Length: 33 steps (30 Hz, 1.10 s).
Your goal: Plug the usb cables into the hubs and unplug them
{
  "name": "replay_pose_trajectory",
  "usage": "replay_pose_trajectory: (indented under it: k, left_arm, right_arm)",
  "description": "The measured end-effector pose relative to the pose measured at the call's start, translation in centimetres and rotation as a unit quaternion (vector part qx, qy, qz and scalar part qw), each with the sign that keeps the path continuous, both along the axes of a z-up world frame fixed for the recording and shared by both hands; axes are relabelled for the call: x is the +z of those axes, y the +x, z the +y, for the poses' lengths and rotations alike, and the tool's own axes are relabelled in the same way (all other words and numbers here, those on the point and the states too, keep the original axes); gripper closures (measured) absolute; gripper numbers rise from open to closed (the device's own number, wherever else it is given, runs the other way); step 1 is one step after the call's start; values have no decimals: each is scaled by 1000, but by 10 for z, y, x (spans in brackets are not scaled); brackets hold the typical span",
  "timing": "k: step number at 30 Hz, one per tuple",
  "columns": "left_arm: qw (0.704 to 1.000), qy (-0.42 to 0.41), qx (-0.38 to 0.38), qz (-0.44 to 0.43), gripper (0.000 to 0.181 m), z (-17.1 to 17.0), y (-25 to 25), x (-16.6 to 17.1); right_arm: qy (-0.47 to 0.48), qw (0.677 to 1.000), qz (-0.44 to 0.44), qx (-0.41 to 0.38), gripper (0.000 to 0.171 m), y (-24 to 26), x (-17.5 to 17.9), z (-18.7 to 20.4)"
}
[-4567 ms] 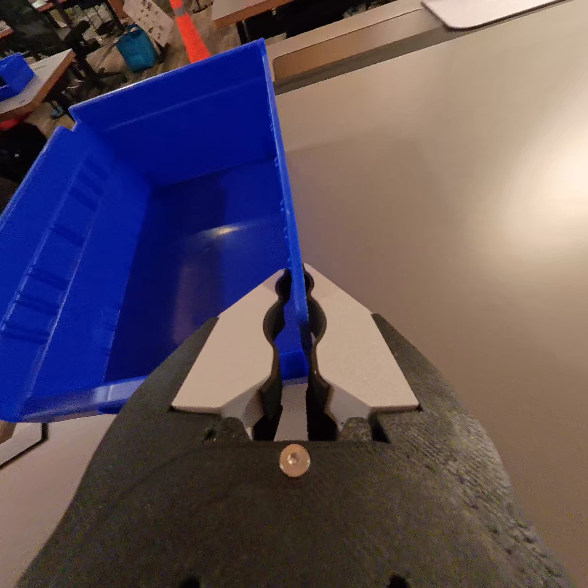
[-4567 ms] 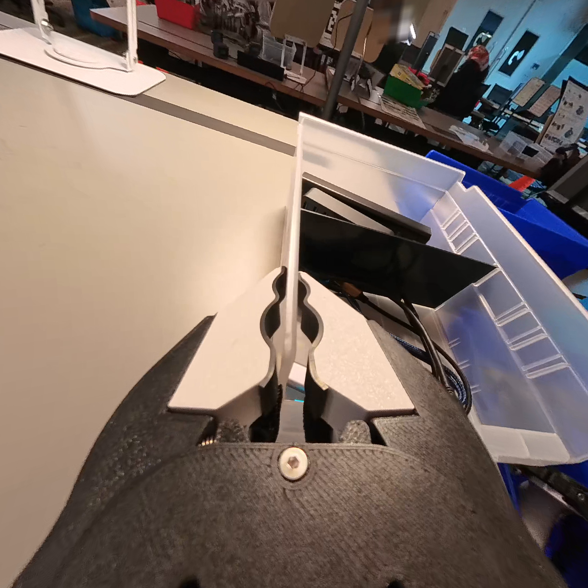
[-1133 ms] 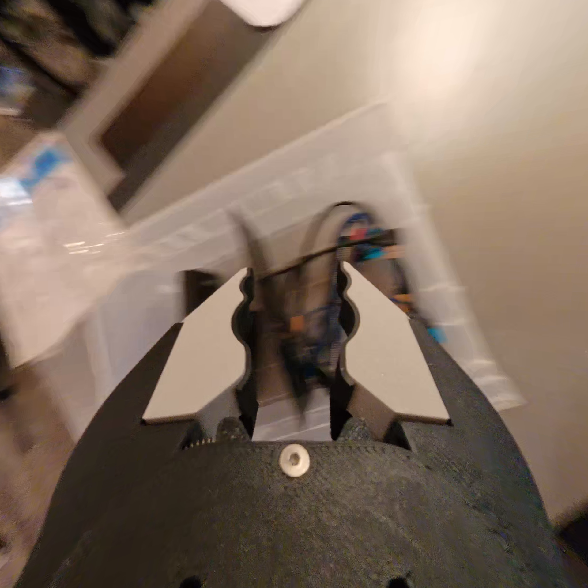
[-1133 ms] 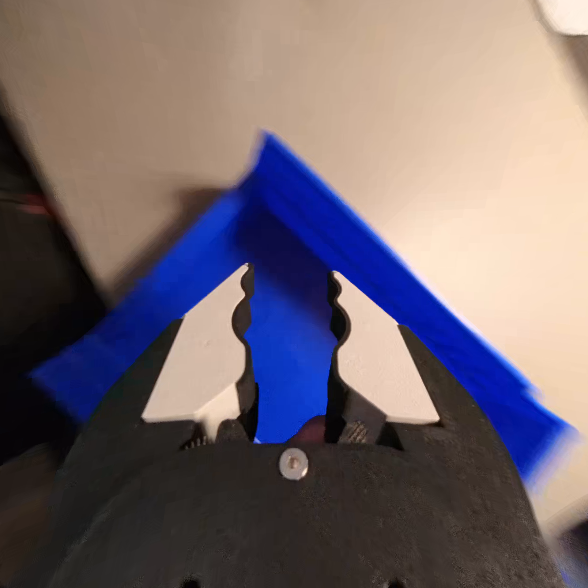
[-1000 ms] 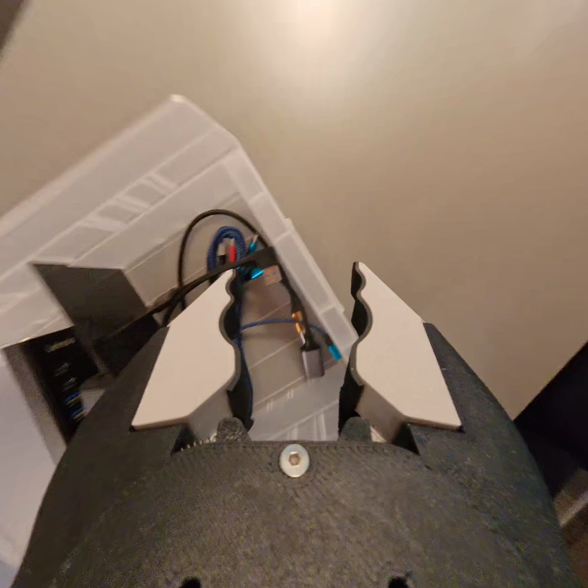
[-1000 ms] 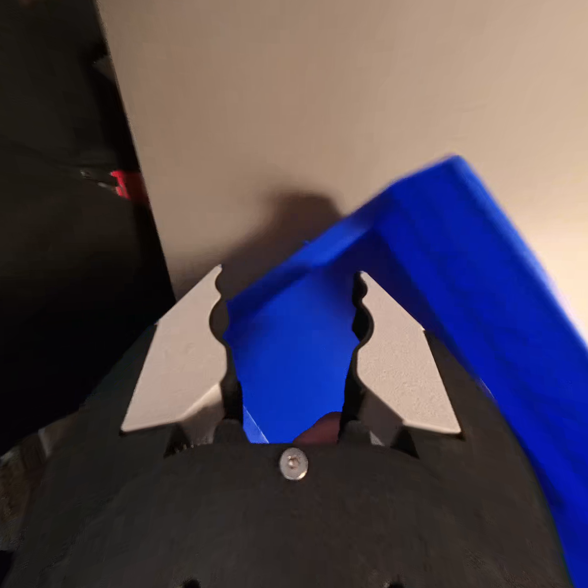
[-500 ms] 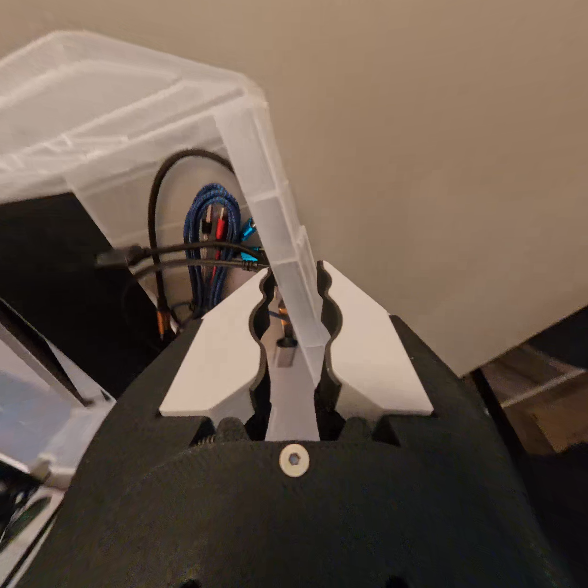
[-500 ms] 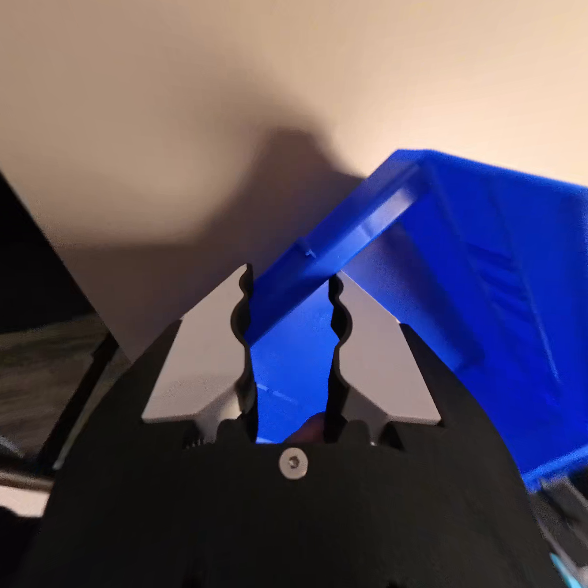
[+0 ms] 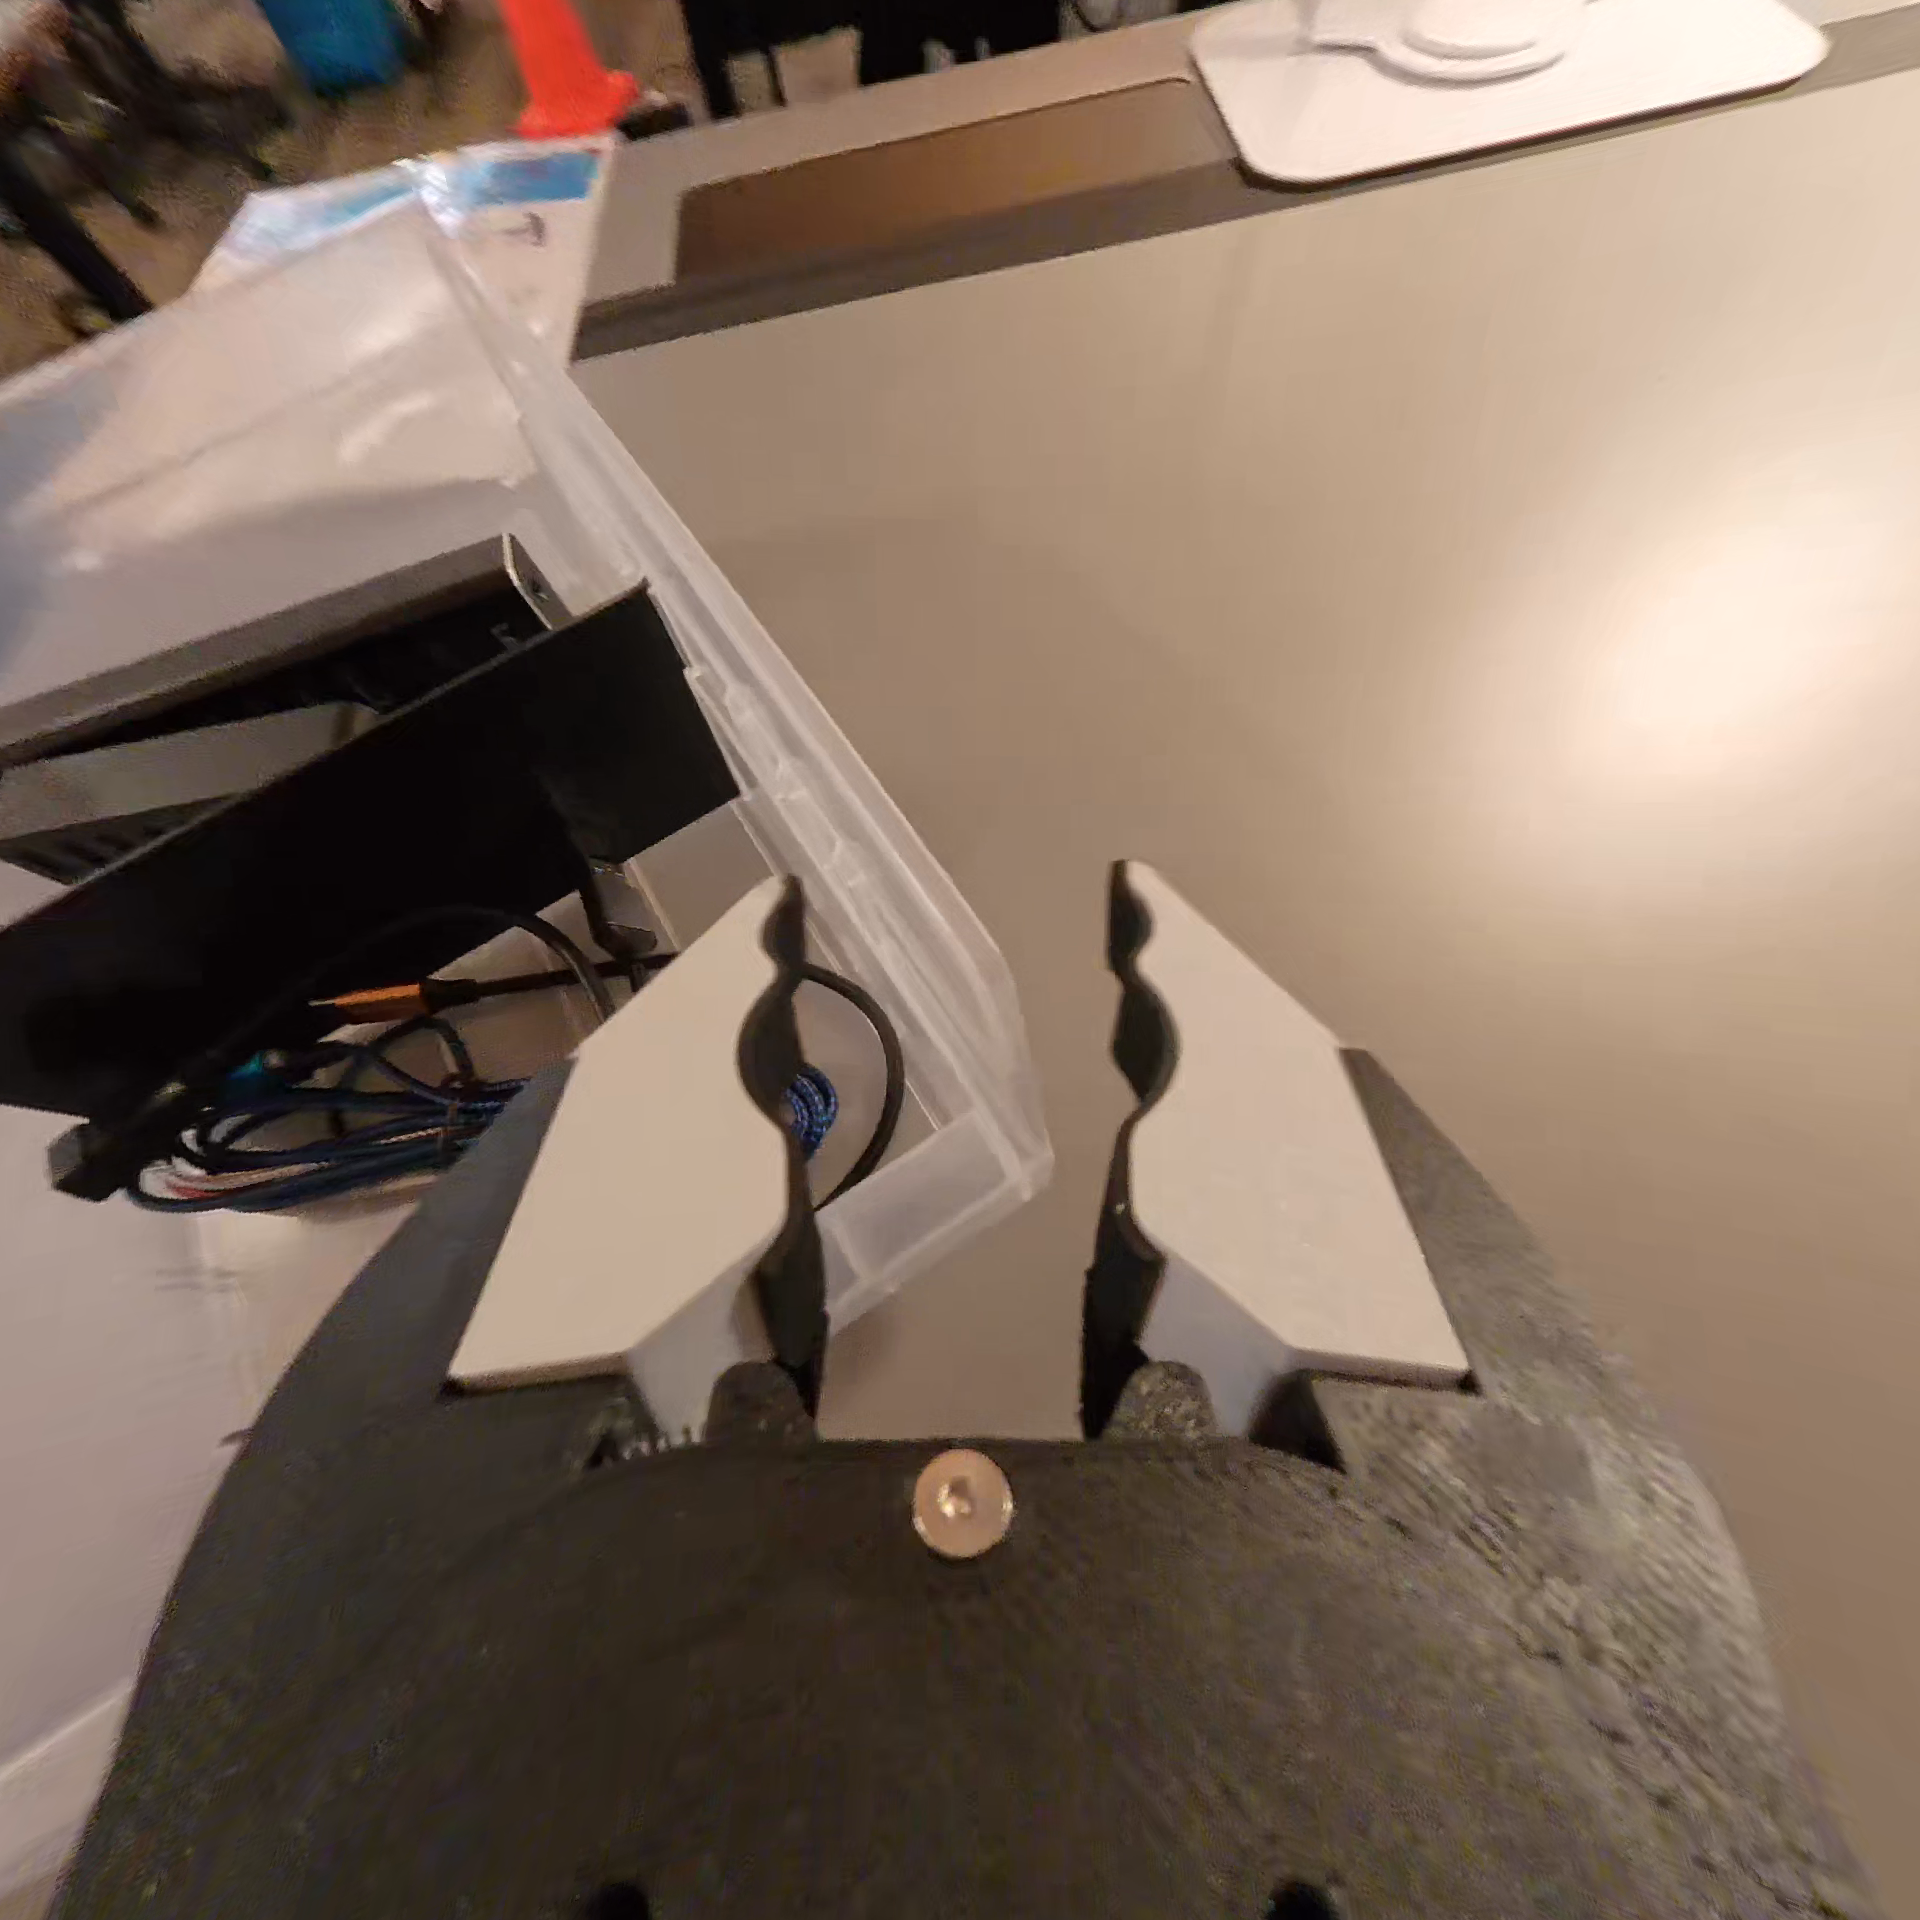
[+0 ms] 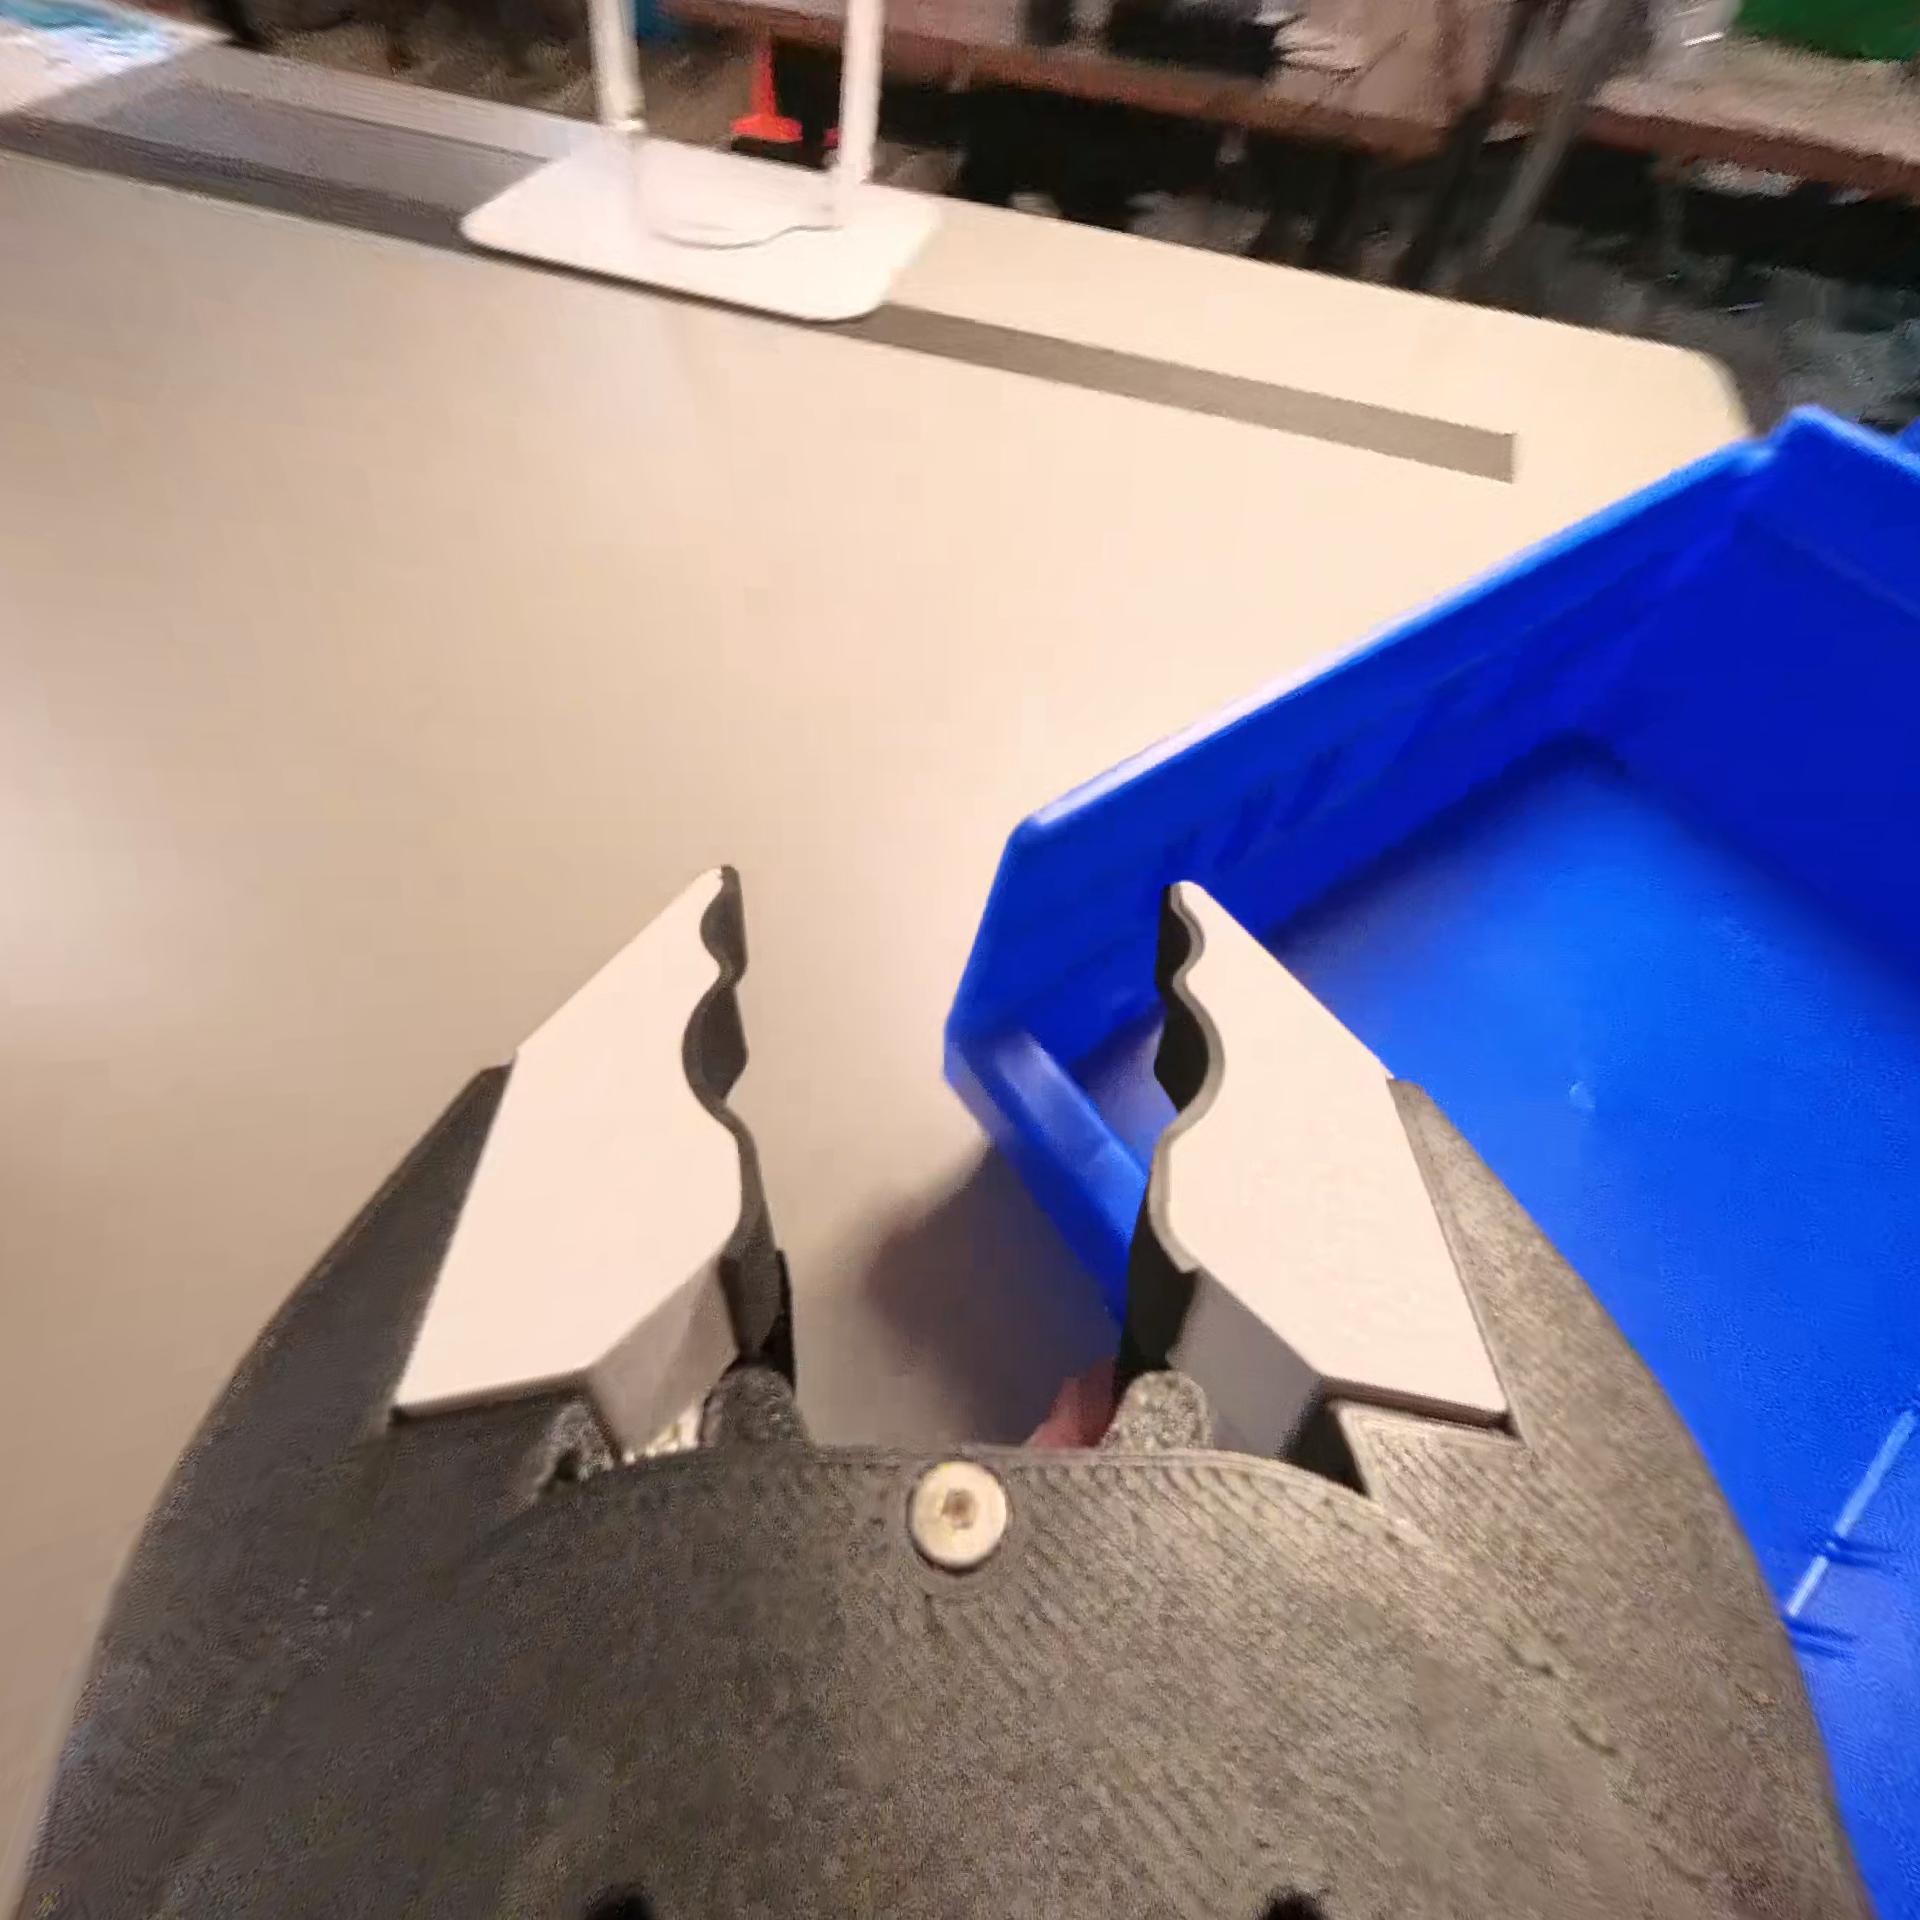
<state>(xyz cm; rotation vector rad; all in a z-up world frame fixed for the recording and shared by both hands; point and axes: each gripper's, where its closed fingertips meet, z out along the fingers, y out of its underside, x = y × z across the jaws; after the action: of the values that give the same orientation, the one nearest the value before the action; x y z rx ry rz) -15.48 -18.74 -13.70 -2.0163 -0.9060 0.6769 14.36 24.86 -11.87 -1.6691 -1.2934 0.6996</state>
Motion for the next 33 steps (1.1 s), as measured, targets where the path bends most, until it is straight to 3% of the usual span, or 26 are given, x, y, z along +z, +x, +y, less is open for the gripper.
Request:
replay_pose_trajectory:
  k: [2,3,4,8,13,17,22,27,33]
  left_arm:
    - [997,-39,32,61,151,-7,-5,1]
    - [995,-54,31,78,152,-9,-4,2]
    - [994,-56,33,86,154,-13,-3,3]
    - [994,-40,45,95,163,-42,1,5]
    - [990,-39,91,100,175,-89,1,6]
    - [989,-50,94,108,169,-94,-6,7]
    - [991,-59,75,97,174,-97,-12,7]
    - [994,-54,55,78,173,-120,-21,7]
    - [996,-32,49,65,174,-140,-35,7]
  right_arm:
    - [54,997,3,-54,115,-4,-1,17]
    - [81,994,3,-66,135,-4,0,23]
    - [100,993,7,-69,142,-2,1,26]
    - [117,991,29,-56,146,19,2,28]
    - [137,985,29,-100,157,60,2,51]
    - [103,990,11,-98,149,65,-11,60]
    - [160,984,-1,-71,157,61,-11,64]
    - [159,987,7,-9,158,69,-11,67]
    - [129,990,18,-60,168,89,-11,100]
